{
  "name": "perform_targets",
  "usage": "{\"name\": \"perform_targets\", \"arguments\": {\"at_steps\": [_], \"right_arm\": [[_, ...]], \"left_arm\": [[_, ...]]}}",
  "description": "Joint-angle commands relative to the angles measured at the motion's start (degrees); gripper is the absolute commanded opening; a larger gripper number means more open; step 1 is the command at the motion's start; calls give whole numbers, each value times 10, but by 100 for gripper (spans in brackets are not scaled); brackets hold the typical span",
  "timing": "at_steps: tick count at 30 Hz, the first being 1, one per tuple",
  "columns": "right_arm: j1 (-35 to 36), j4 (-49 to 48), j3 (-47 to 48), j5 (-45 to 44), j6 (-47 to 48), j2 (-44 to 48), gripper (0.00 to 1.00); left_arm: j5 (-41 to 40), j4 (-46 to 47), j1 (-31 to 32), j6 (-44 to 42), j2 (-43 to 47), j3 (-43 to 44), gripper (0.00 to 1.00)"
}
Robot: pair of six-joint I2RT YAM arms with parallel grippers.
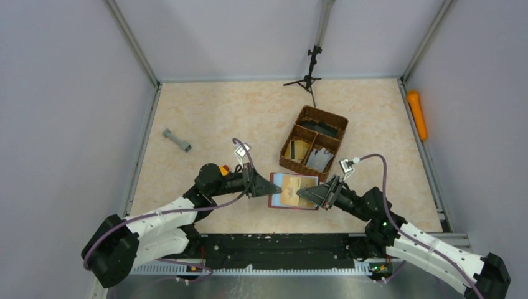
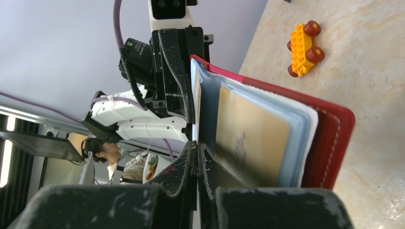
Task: Take the credit cards out of the card holder
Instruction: Remove the credit card from the card holder, then place the credit card in the storage box.
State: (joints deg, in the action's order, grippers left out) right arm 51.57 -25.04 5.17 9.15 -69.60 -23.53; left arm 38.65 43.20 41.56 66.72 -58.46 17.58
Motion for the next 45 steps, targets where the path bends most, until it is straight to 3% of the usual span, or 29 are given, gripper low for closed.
{"name": "perform_targets", "arguments": {"at_steps": [1, 13, 17, 20, 23, 33, 37, 45], "right_arm": [[-2, 34, 40, -30, 17, 43, 0], [-2, 96, 64, -50, 39, 55, 0], [-2, 189, 103, -105, 72, 74, 0], [-2, 261, 130, -157, 88, 73, 0], [-2, 274, 145, -182, 101, 56, 0], [-20, 275, 254, -284, 173, -143, 0], [-92, 277, 298, -223, 168, -245, 0], [-190, 179, 311, -130, 173, -393, 0]], "left_arm": [[-28, -17, -15, -13, 46, -1, 0], [-25, -38, -30, -15, 67, -1, 0], [-97, -246, -50, -84, 104, 32, 0], [-124, -314, -66, -105, 122, 42, 0], [-146, -383, -83, -112, 117, 52, 0], [-146, -425, -95, -142, 98, 56, 0], [-127, -429, -99, -155, 84, 60, 0], [-100, -448, -101, -187, 40, 67, 0]]}}
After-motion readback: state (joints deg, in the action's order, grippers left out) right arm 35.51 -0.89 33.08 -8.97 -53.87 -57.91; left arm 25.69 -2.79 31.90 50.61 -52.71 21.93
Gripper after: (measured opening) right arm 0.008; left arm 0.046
